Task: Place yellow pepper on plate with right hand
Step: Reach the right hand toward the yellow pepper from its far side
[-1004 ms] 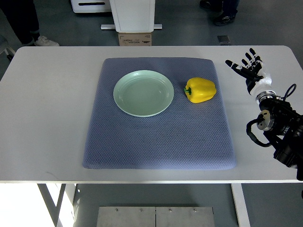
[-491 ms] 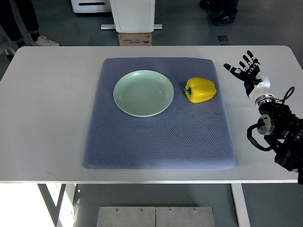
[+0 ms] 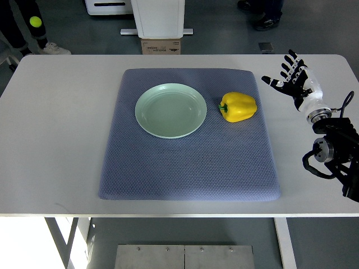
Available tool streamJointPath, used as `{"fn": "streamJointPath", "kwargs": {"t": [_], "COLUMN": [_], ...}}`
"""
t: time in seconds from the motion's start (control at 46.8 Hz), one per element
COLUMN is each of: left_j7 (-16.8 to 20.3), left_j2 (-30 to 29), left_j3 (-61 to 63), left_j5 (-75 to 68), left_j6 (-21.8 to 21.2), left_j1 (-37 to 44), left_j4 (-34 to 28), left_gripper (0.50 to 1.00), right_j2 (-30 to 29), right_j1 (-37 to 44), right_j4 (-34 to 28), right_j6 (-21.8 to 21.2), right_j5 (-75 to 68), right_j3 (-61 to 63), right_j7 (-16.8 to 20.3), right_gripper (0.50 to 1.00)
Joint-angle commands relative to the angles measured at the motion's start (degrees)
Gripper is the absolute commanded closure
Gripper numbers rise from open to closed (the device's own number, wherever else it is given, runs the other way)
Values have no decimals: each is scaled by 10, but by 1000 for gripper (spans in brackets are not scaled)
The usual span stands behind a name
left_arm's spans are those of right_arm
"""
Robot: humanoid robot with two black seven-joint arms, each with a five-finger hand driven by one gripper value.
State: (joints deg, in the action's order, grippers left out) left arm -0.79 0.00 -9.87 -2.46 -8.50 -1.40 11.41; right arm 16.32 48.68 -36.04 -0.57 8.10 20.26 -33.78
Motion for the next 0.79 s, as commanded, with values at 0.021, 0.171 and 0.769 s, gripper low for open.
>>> {"fn": "streamJointPath", "kwargs": {"t": [0.021,0.171,0.769], "left_j7": [0,0,0], "left_j2": [0,0,0], "left_j3": [0,-1,0], "left_j5": [0,0,0], "left_j6": [0,1,0], "left_j1": [0,0,0], "left_j4": [0,0,0], "left_gripper": [500,500,500], "right_j2": [32,42,110], "right_j1": [-2,-2,86], "right_j4": [-61,-107,-270], "right_j6": [1,56,219], "right_j5": [19,52,220], "right_j3": [-5,-9,-219], "right_j7": [-1,-1,-12], "right_gripper": [500,500,500]}}
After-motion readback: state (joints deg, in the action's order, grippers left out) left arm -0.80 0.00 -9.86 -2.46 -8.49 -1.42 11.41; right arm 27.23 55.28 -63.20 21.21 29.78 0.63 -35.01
